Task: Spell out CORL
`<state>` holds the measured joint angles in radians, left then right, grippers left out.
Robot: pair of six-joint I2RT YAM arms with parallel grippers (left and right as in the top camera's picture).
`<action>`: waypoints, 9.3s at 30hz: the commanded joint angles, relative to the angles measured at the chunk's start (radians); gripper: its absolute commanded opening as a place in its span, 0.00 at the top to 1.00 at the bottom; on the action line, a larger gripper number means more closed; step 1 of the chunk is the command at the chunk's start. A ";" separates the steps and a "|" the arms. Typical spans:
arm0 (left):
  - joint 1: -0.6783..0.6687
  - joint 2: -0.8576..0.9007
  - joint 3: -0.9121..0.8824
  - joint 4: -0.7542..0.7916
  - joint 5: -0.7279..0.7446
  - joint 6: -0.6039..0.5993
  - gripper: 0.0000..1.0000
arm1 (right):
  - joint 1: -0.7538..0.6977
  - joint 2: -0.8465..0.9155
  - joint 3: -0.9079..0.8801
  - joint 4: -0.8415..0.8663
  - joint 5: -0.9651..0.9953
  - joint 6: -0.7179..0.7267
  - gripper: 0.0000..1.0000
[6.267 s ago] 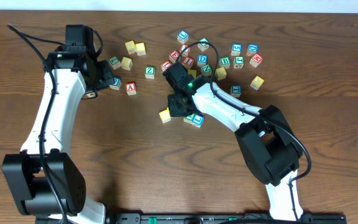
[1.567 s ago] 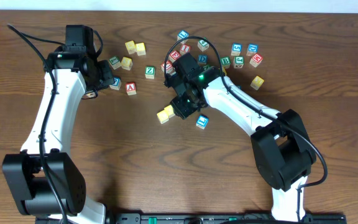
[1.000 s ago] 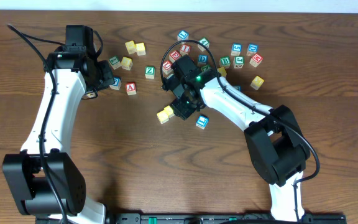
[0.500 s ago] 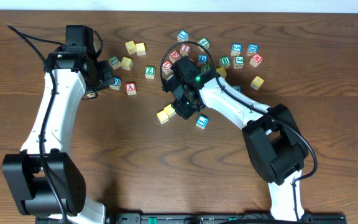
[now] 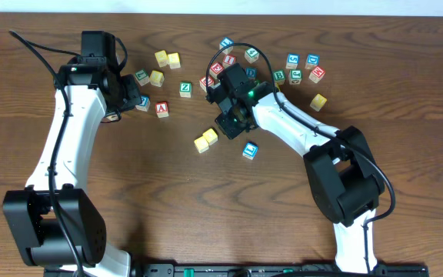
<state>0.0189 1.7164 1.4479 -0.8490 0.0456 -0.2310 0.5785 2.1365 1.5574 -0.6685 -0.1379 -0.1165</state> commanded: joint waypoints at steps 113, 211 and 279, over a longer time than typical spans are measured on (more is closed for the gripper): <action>-0.092 0.003 -0.166 0.051 0.020 -0.166 0.92 | 0.012 -0.122 -0.069 -0.272 0.080 -0.039 0.37; -0.093 -0.005 -0.164 0.064 0.021 -0.163 0.92 | 0.018 -0.136 -0.007 0.013 0.328 0.436 0.52; -0.369 0.089 -0.404 0.321 0.129 -0.417 0.92 | 0.058 0.009 -0.002 -0.060 0.016 0.454 0.99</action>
<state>-0.3443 1.7916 1.0534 -0.5442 0.1761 -0.6540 0.6231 2.1368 1.5620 -0.7185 -0.1005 0.3084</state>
